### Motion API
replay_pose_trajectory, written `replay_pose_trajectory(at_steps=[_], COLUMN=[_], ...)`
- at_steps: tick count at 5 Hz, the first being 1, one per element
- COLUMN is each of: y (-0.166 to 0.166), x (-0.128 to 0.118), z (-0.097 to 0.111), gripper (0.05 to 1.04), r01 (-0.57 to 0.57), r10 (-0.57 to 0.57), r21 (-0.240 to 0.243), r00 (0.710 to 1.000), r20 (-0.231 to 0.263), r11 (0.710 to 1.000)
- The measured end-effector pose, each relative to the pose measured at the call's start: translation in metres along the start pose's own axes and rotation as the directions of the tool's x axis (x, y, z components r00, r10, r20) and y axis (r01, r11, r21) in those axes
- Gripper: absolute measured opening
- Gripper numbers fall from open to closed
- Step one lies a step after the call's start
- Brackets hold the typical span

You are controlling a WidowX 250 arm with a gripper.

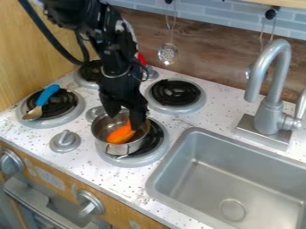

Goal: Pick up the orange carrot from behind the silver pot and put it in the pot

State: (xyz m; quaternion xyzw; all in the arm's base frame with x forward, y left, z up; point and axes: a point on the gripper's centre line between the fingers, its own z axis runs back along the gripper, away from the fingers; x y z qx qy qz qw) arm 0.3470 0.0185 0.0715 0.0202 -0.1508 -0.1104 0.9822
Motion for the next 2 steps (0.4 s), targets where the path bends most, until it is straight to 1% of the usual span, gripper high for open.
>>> replay_pose_trajectory(at_steps=[1, 2], y=[0.001, 0.006], x=[-0.001, 0.011], z=[0.022, 0.07], gripper=[1.01, 1.01], r01=[0.003, 0.027], r10=[-0.003, -0.028], r21=[0.002, 0.036], r00=[1.0, 0.998], r20=[-0.014, 0.05], r11=[1.0, 0.999])
